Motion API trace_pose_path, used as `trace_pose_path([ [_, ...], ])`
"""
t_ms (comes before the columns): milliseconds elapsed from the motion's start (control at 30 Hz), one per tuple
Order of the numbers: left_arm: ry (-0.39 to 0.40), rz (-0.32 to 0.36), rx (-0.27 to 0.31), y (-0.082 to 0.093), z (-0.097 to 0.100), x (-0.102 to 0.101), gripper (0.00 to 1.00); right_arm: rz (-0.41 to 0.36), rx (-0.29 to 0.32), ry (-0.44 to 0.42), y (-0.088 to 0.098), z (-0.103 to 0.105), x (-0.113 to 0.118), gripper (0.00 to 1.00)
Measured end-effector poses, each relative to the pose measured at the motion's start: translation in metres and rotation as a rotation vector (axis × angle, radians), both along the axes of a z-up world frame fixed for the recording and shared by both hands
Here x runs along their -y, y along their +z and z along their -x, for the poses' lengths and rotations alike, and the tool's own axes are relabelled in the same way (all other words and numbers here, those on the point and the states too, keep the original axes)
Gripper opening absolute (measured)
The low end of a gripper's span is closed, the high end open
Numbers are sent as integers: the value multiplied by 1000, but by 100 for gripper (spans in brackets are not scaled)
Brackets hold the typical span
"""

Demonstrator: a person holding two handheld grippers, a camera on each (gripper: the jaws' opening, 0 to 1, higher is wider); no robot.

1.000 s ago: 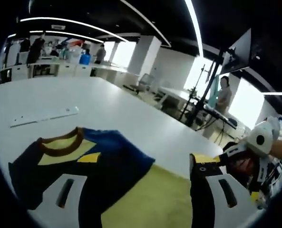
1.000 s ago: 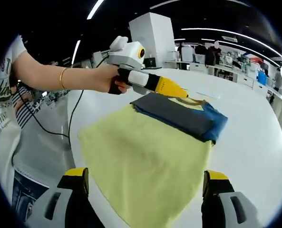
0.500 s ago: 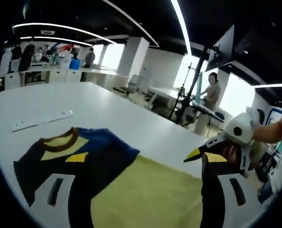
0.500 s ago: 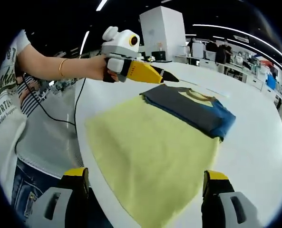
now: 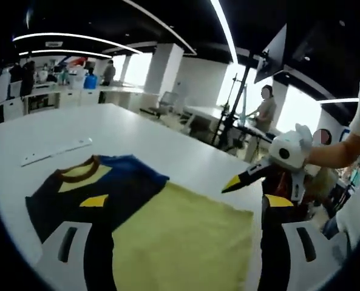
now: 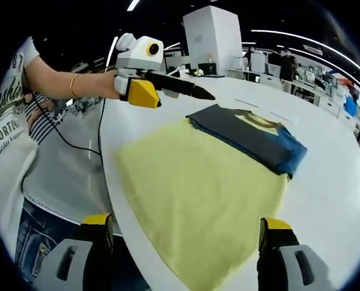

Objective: Fold the garment on the visible template until the final outline fits inside the template.

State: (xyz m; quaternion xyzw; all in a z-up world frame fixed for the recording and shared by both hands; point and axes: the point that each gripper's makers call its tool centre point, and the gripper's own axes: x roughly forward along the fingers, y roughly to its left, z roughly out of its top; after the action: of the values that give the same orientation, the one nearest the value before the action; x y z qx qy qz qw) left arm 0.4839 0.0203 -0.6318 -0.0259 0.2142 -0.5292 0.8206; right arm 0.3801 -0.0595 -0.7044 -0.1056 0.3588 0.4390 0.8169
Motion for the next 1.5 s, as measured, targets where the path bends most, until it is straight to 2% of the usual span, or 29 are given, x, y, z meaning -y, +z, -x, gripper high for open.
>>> trace_pose_path([
  [200,16,3,4,1,13,-18,99,13,6,10,-1,3,1,99],
  [267,43,-8,-6,-3,17,-29,99,15,8,13,-1,4,2,98],
  [567,71,-37,-23,-13,41,-62,96,27,16,20,0,3,5,96],
  [767,111,-24,-22,-17,49,-80,92,34,15,21,-3,5,5,94],
  [967,75,-94,-62,-44,74,-90,87,43,20,40,-8,7,4,90],
  [1067,39,-165,-70,-59,84,-96,84,45,24,48,-11,7,5,88],
  [1167,30,-183,-60,-64,89,-100,82,57,23,55,-14,8,7,86],
  [1300,7,-249,-45,-76,94,-110,78,74,20,62,-19,11,10,83],
  [1500,-5,-287,-62,-86,102,-119,72,110,21,80,-29,17,15,79],
])
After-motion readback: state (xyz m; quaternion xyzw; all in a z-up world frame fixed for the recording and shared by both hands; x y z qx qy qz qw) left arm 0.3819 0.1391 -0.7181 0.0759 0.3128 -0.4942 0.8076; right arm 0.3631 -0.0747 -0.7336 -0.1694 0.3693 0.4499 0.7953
